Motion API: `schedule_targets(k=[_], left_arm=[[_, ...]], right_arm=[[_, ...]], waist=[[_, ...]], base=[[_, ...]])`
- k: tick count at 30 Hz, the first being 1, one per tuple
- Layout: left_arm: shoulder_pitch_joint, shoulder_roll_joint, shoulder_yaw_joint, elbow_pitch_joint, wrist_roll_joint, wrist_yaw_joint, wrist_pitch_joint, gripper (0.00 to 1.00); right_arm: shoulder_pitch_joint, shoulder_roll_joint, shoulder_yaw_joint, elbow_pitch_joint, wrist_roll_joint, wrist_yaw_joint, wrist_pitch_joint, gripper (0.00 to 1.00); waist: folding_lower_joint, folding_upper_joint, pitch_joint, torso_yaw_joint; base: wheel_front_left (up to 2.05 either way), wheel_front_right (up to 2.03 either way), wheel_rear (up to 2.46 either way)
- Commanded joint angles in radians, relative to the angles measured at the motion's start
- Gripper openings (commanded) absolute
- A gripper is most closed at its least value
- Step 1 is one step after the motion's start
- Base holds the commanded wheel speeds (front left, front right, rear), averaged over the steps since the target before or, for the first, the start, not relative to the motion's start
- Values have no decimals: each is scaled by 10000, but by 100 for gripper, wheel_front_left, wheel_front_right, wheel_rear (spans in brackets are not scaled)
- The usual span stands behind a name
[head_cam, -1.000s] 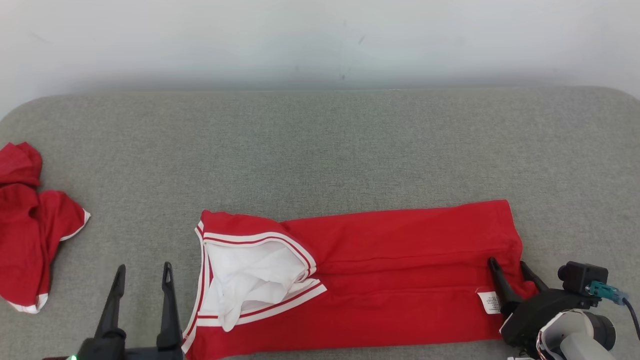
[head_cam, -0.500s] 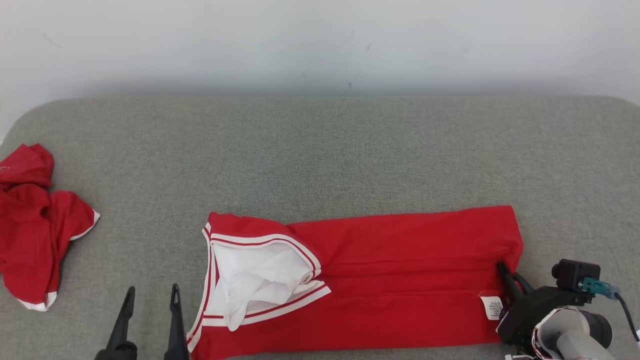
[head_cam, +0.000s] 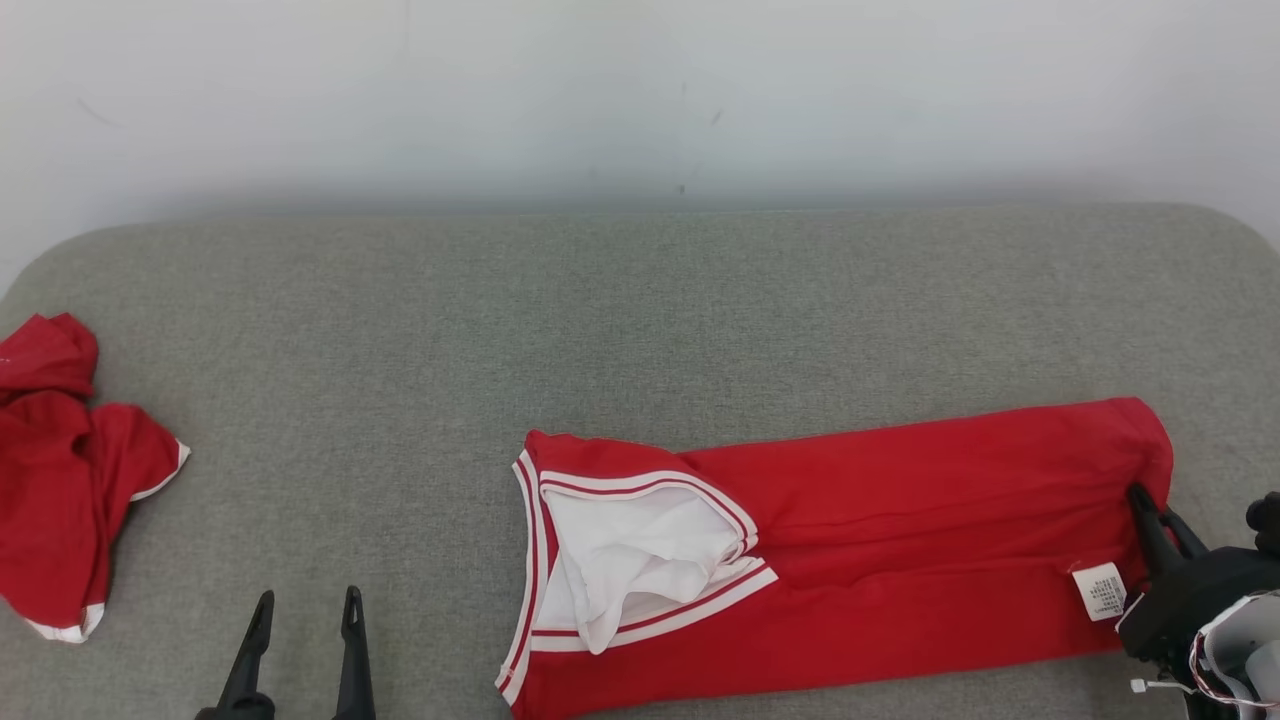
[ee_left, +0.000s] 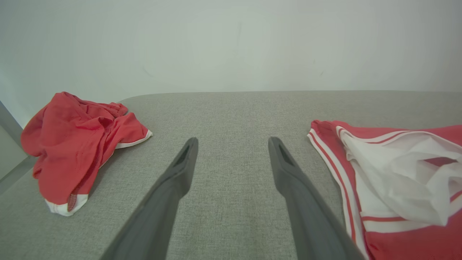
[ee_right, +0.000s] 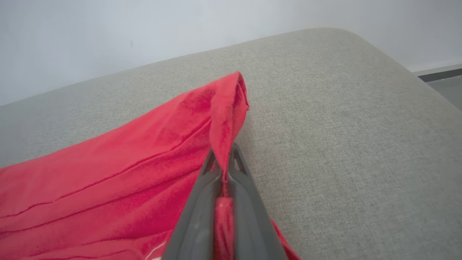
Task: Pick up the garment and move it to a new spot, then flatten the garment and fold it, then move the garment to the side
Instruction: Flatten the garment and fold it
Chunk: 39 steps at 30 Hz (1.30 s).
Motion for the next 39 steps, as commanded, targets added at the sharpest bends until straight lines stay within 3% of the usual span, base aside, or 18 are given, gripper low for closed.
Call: schedule_targets(k=[1, 10, 20, 28, 39], left_arm=[[163, -27, 24, 21, 14, -25, -17, 100], [292, -52, -1, 115, -10, -21, -17, 100], [100, -59, -172, 219, -86, -79, -17, 100], [-139, -60, -641, 352, -253, -2, -17, 100], [-702, -59, -1228, 537, -501, 142, -17, 100]], right_arm=[[84, -66, -15, -100, -9, -24, 1, 0], [647, 608, -56, -2875, -55, -24, 647, 0], [1139, 2247, 353, -5697, -833, -24, 1959, 0], [710, 3691, 948, -5773, -1438, -24, 2537, 0], [-65, 4505, 1895, -4318, -2080, -24, 2386, 0]], waist=[[0, 0, -41, -58], [0, 0, -238, -258], [0, 0, -228, -20], [0, 0, -14, 406], [0, 0, 376, 1251]], base=[[0, 0, 0], [0, 0, 0], [0, 0, 0], [0, 0, 0], [0, 0, 0]])
